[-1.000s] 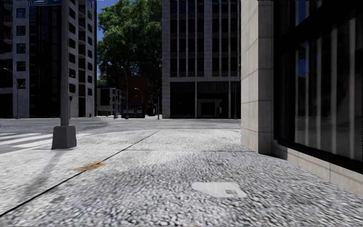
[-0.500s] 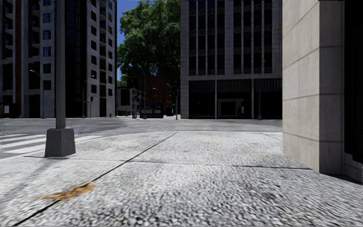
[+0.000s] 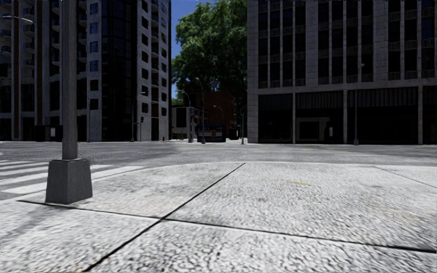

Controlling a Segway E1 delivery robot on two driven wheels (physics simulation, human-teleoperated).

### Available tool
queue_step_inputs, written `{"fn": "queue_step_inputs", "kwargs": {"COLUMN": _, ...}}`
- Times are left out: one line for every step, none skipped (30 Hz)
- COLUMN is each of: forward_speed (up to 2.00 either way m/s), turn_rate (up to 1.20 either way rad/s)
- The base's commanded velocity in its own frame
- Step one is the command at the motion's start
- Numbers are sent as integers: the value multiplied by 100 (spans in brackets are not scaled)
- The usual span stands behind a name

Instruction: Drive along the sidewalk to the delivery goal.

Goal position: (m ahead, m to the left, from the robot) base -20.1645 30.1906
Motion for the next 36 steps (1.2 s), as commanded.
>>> {"fn": "queue_step_inputs", "kwargs": {"forward_speed": 200, "turn_rate": 42}}
{"fn": "queue_step_inputs", "kwargs": {"forward_speed": 200, "turn_rate": 42}}
{"fn": "queue_step_inputs", "kwargs": {"forward_speed": 200, "turn_rate": 42}}
{"fn": "queue_step_inputs", "kwargs": {"forward_speed": 200, "turn_rate": 42}}
{"fn": "queue_step_inputs", "kwargs": {"forward_speed": 200, "turn_rate": 42}}
{"fn": "queue_step_inputs", "kwargs": {"forward_speed": 200, "turn_rate": 42}}
{"fn": "queue_step_inputs", "kwargs": {"forward_speed": 200, "turn_rate": 42}}
{"fn": "queue_step_inputs", "kwargs": {"forward_speed": 200, "turn_rate": 42}}
{"fn": "queue_step_inputs", "kwargs": {"forward_speed": 200, "turn_rate": 42}}
{"fn": "queue_step_inputs", "kwargs": {"forward_speed": 200, "turn_rate": 42}}
{"fn": "queue_step_inputs", "kwargs": {"forward_speed": 200, "turn_rate": 43}}
{"fn": "queue_step_inputs", "kwargs": {"forward_speed": 200, "turn_rate": 47}}
{"fn": "queue_step_inputs", "kwargs": {"forward_speed": 200, "turn_rate": 52}}
{"fn": "queue_step_inputs", "kwargs": {"forward_speed": 200, "turn_rate": 54}}
{"fn": "queue_step_inputs", "kwargs": {"forward_speed": 200, "turn_rate": 55}}
{"fn": "queue_step_inputs", "kwargs": {"forward_speed": 200, "turn_rate": 55}}
{"fn": "queue_step_inputs", "kwargs": {"forward_speed": 200, "turn_rate": 55}}
{"fn": "queue_step_inputs", "kwargs": {"forward_speed": 200, "turn_rate": 55}}
{"fn": "queue_step_inputs", "kwargs": {"forward_speed": 200, "turn_rate": 52}}
{"fn": "queue_step_inputs", "kwargs": {"forward_speed": 200, "turn_rate": 50}}
{"fn": "queue_step_inputs", "kwargs": {"forward_speed": 200, "turn_rate": 50}}
{"fn": "queue_step_inputs", "kwargs": {"forward_speed": 200, "turn_rate": 50}}
{"fn": "queue_step_inputs", "kwargs": {"forward_speed": 200, "turn_rate": 47}}
{"fn": "queue_step_inputs", "kwargs": {"forward_speed": 200, "turn_rate": 39}}
{"fn": "queue_step_inputs", "kwargs": {"forward_speed": 200, "turn_rate": 26}}
{"fn": "queue_step_inputs", "kwargs": {"forward_speed": 200, "turn_rate": 17}}
{"fn": "queue_step_inputs", "kwargs": {"forward_speed": 200, "turn_rate": 4}}
{"fn": "queue_step_inputs", "kwargs": {"forward_speed": 200, "turn_rate": 0}}
{"fn": "queue_step_inputs", "kwargs": {"forward_speed": 200, "turn_rate": 0}}
{"fn": "queue_step_inputs", "kwargs": {"forward_speed": 200, "turn_rate": 0}}
{"fn": "queue_step_inputs", "kwargs": {"forward_speed": 200, "turn_rate": 0}}
{"fn": "queue_step_inputs", "kwargs": {"forward_speed": 200, "turn_rate": 0}}
{"fn": "queue_step_inputs", "kwargs": {"forward_speed": 200, "turn_rate": 7}}
{"fn": "queue_step_inputs", "kwargs": {"forward_speed": 200, "turn_rate": 7}}
{"fn": "queue_step_inputs", "kwargs": {"forward_speed": 200, "turn_rate": 19}}
{"fn": "queue_step_inputs", "kwargs": {"forward_speed": 200, "turn_rate": 33}}
